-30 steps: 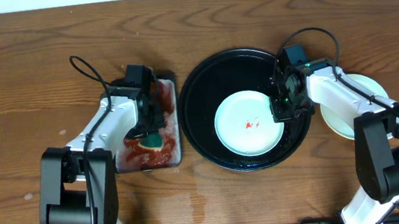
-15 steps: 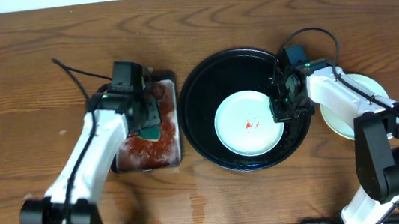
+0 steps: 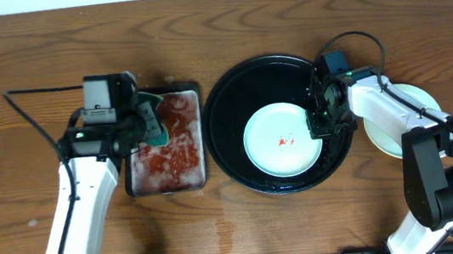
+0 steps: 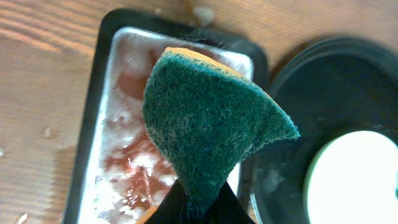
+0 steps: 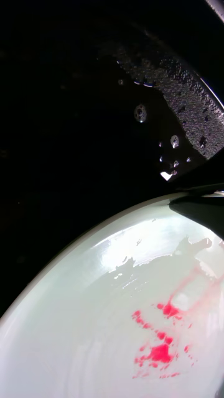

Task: Clean dirty plates on tray and stack at the side
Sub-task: 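Grasp the sponge in the soapy tray and lift it with left gripper, then raise the sponge above the soapy tray with the left gripper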

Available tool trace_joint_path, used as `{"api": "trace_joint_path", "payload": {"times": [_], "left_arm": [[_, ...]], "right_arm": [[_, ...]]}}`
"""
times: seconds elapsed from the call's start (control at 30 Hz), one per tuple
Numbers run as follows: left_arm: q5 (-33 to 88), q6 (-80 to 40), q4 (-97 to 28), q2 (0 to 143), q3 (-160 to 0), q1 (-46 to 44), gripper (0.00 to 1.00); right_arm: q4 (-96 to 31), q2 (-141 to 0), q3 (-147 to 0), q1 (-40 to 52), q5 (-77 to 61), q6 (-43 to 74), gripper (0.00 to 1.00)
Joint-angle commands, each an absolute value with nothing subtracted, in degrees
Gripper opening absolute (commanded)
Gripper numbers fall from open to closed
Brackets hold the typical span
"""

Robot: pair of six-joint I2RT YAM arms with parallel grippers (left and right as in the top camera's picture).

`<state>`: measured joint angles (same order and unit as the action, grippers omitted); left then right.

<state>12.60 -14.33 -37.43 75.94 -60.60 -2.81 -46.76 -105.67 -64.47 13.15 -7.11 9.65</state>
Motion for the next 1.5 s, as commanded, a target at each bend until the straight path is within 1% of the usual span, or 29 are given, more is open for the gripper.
{"api": "trace_joint_path", "payload": {"times": [0.0,0.3,0.57,1.47], "left_arm": [[22.65,-14.22,-36.49,75.24,-60.31,0.16,0.07],[38.76,-11.25,-35.66,76.07,-60.2,7.79,0.08],[43.0,-10.02,-35.46,76.42,-60.23,10.94,0.07],[43.11,-10.04,-35.46,76.44,-60.2,11.25,0.07]], "right_arm": [[-47.64,-106.41,-62.94,13.58,-5.82,9.87,0.01],[-47.59,-106.41,-62.92,13.58,-5.82,9.87,0.01],[-47.59,-106.41,-62.94,13.58,-5.82,9.87,0.01],[-47.59,-106.41,-62.94,13.58,-5.82,9.87,0.01]]}}
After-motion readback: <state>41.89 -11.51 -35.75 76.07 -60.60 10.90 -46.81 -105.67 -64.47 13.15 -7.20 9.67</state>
